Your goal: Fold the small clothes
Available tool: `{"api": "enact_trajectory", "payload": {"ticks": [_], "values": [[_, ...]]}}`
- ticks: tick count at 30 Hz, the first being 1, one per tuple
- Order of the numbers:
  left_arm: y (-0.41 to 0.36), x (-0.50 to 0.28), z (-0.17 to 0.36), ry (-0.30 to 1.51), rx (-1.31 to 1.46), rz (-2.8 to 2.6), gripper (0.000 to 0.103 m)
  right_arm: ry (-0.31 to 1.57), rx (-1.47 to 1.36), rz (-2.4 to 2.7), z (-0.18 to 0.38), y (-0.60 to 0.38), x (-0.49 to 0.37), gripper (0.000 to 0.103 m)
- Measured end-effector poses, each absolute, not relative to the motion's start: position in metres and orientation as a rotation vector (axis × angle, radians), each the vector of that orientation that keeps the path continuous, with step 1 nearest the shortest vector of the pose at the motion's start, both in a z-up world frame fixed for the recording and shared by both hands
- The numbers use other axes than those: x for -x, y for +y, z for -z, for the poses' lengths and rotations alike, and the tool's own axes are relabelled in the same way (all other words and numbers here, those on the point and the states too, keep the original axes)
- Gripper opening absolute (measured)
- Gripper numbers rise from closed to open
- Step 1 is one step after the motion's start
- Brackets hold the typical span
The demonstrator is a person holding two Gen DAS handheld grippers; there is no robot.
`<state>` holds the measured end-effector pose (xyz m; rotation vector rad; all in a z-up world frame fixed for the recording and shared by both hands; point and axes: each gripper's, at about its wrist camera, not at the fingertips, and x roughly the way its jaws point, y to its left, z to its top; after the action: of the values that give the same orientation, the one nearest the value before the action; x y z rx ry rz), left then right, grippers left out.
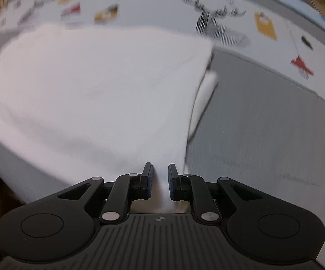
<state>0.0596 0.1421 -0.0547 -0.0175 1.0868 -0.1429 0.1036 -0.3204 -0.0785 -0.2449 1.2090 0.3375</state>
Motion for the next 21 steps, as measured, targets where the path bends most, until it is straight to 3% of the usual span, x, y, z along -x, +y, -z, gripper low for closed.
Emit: {"api": "enact_trajectory", "payload": {"ticks": [4,9,21], "values": [[0.115,-0.057,0.051,1.049,-0.006,0.265,0.006,1.175,0.225,-0.34,0.074,-0.321,-0.105,0.015],[0.08,-0.058,0.097,1.205,-0.233,0.271,0.006,1.242,0.345,-0.336,0.094,-0.313,-0.104,0.017],[0.087,-0.048,0.085,1.179,-0.189,0.255,0.01,1.144,0.296,-0.276,0.067,-0.318,-0.096,0.023]]}}
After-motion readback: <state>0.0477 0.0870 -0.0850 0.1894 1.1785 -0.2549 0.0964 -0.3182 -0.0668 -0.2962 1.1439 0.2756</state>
